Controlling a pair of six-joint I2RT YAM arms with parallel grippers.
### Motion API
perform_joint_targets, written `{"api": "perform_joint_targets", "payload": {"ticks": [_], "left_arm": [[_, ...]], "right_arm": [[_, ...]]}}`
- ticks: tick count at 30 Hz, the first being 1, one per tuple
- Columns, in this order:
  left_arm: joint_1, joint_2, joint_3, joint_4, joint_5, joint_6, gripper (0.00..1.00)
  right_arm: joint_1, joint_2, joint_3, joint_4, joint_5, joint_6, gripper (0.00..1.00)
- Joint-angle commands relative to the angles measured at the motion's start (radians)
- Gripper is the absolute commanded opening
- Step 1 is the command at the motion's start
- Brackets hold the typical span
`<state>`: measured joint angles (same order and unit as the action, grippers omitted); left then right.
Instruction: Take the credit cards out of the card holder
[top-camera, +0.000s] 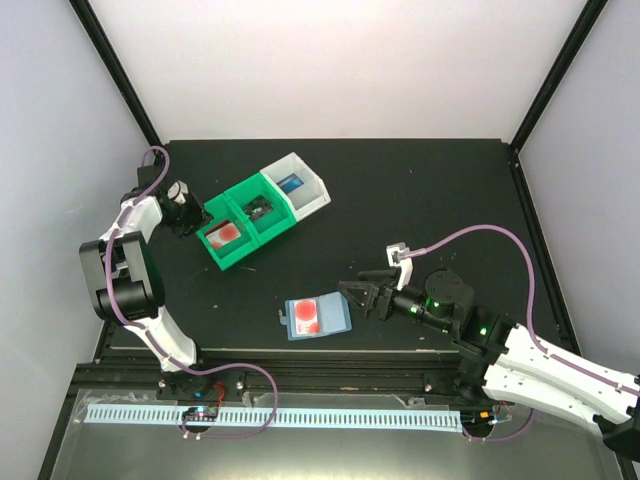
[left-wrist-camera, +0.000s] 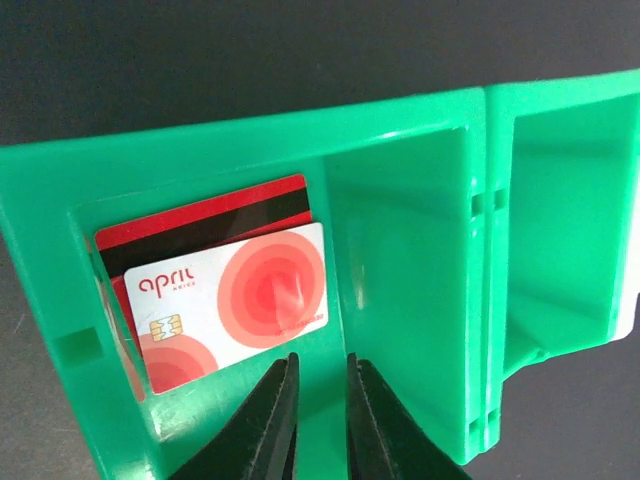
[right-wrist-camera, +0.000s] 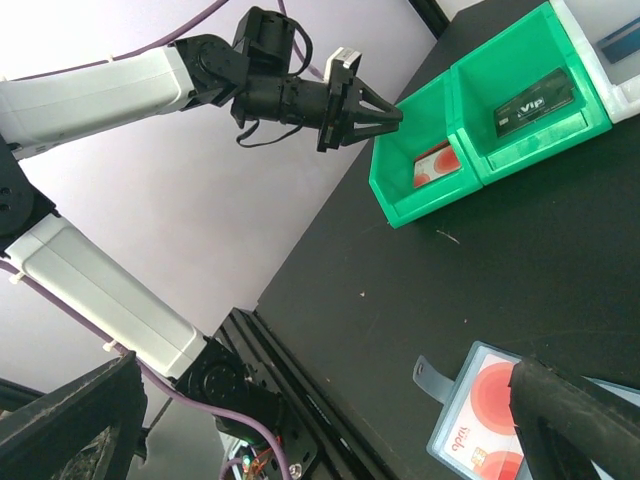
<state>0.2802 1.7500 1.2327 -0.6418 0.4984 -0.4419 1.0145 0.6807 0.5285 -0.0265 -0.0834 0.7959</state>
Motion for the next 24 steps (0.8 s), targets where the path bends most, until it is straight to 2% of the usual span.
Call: {"api": "perform_joint_targets", "payload": {"ticks": [1, 6, 9, 14, 19, 24], "left_arm": [[-0.003, -0.023, 0.052, -0.012, 0.016, -0.007, 0.17], [-0.004, -0.08, 0.079, -0.007, 0.058, -0.042, 0.31], [-0.003, -0.13, 0.093, -0.015, 0.09, -0.052, 0.43], [-0.008, -0.236, 0.037, 0.02, 0.175, -0.074, 0.6], [-0.046, -0.347, -0.047, 0.067, 0.207, -0.085, 0.91], [-0.136, -0.457, -0.123, 0.047, 0.216, -0.055, 0.96]], "right_arm": [[-0.002, -0.012, 0.01, 0.019, 0.011, 0.01, 1.0], [-0.001, -0.013, 0.015, -0.023, 0.027, -0.022, 1.0], [-0.002, 0.0, 0.032, -0.066, 0.027, -0.044, 1.0], [-0.002, 0.058, 0.075, -0.185, 0.094, -0.022, 1.0], [-0.002, 0.126, 0.08, -0.19, 0.073, -0.005, 1.0], [-0.002, 0.225, 0.073, -0.129, -0.018, 0.002, 1.0]]}}
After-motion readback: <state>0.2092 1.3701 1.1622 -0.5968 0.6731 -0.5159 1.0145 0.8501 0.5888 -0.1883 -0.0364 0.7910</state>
